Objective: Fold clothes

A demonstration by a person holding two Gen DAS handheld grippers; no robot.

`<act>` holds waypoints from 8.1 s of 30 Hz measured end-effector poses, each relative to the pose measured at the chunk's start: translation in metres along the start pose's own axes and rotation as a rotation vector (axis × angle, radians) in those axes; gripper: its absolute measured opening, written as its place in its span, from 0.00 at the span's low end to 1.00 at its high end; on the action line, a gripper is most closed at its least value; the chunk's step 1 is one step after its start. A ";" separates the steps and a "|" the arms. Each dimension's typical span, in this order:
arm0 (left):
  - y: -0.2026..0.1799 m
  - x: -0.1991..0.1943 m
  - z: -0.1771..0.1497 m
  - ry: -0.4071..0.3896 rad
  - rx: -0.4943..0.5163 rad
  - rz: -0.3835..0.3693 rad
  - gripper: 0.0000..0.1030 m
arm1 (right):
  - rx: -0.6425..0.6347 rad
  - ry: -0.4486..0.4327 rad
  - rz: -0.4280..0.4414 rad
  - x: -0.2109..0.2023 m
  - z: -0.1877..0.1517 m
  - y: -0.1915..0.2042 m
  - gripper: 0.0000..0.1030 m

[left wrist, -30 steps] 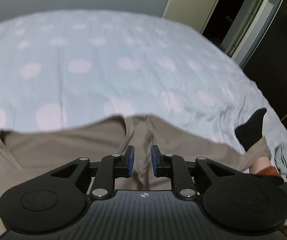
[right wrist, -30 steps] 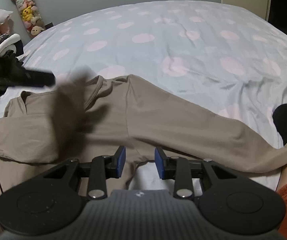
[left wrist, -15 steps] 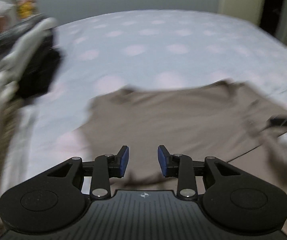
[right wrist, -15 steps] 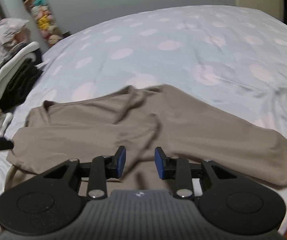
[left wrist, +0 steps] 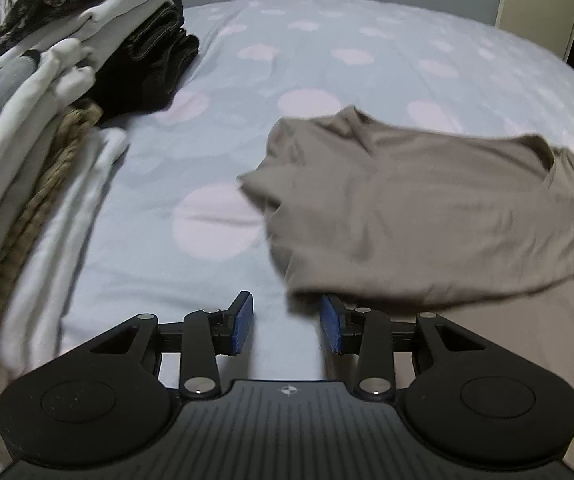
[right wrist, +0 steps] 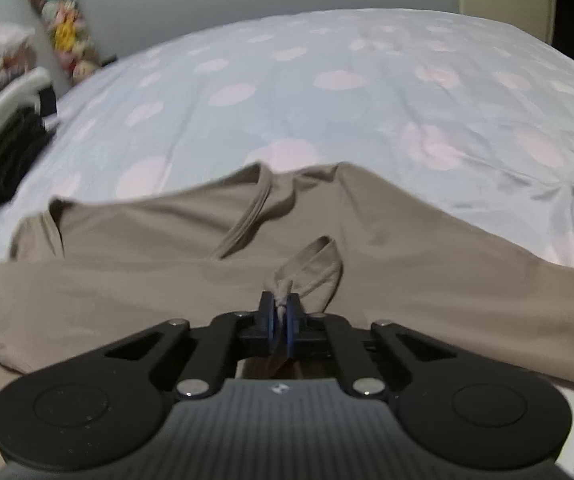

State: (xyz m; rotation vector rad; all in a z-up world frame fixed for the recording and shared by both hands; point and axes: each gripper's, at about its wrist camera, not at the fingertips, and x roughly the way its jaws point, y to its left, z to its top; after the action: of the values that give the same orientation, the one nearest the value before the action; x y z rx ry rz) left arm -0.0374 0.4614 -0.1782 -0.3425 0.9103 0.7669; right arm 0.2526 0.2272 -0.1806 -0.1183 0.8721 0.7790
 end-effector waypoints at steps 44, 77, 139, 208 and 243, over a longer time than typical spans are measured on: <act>0.042 -0.069 -0.040 -0.031 -0.246 0.014 0.37 | 0.537 -0.056 -0.269 -0.181 0.019 -0.260 0.27; 0.016 -0.081 -0.043 -0.013 -0.288 -0.059 0.37 | 0.446 0.002 -0.256 -0.173 0.104 -0.220 0.03; 0.094 -0.049 -0.094 -0.053 -0.379 -0.055 0.43 | 0.016 0.220 0.188 0.055 0.078 0.127 0.05; -0.029 -0.044 0.103 -0.210 -0.172 -0.229 0.03 | -0.175 -0.100 0.049 -0.056 -0.064 0.028 0.35; -0.021 -0.005 0.050 -0.115 -0.073 -0.147 0.52 | 0.019 -0.054 -0.153 -0.032 -0.052 -0.006 0.15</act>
State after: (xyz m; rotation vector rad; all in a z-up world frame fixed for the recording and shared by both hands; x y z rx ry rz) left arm 0.0052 0.4736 -0.1459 -0.4205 0.7421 0.6786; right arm 0.2100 0.1841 -0.1924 -0.1450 0.8093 0.6284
